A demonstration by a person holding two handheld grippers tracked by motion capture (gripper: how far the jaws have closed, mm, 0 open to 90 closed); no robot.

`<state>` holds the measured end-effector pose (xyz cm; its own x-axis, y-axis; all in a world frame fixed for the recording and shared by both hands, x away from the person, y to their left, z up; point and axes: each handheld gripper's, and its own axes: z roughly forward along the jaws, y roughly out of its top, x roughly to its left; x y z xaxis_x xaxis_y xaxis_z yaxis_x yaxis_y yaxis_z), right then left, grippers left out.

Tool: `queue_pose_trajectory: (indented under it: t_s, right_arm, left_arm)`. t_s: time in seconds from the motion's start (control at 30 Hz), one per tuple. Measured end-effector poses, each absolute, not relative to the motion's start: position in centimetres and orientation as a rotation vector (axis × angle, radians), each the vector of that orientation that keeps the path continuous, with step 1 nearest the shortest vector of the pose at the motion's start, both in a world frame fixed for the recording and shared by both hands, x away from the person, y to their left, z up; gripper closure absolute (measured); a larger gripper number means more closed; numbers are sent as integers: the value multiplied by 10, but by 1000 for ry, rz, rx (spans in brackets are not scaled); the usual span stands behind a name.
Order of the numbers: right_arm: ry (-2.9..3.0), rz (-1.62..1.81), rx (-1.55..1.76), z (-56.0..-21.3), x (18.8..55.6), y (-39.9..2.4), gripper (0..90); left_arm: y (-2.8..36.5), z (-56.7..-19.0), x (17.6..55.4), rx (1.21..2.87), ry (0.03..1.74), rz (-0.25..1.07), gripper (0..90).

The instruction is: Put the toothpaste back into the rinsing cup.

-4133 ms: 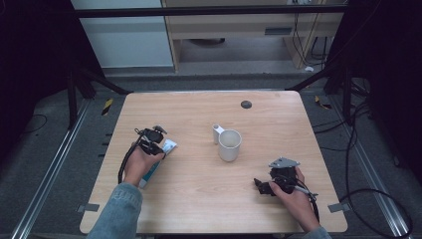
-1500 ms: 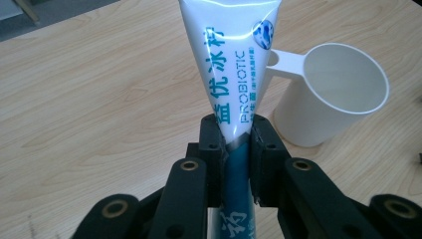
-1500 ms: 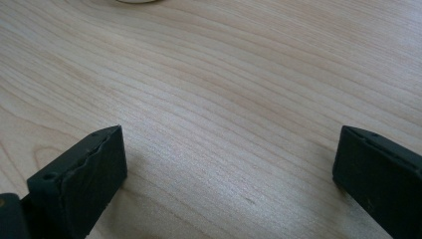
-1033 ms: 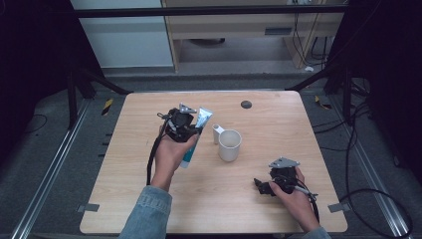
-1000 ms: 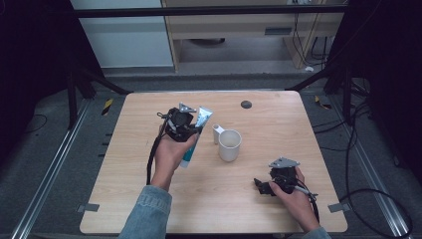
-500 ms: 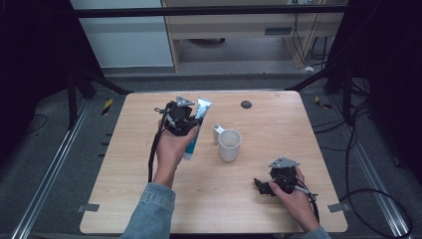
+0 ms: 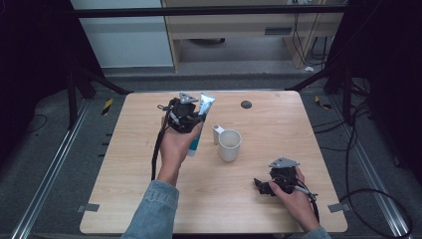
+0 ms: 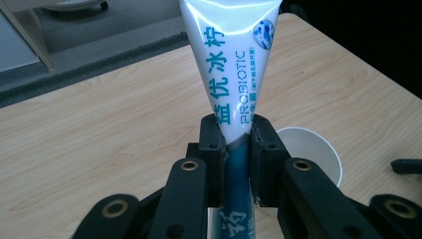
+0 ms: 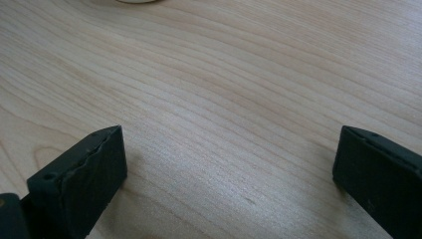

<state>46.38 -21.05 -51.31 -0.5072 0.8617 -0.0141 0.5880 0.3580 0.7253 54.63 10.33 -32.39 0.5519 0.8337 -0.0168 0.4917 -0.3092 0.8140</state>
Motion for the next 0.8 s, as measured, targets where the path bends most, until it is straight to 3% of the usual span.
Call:
queue_pose_trajectory:
  t_s: [0.8]
  right_arm:
    - [2232, 947, 1270, -513, 464, -210, 7]
  left_arm:
    - [80, -301, 551, 1883, 1034, 560, 780]
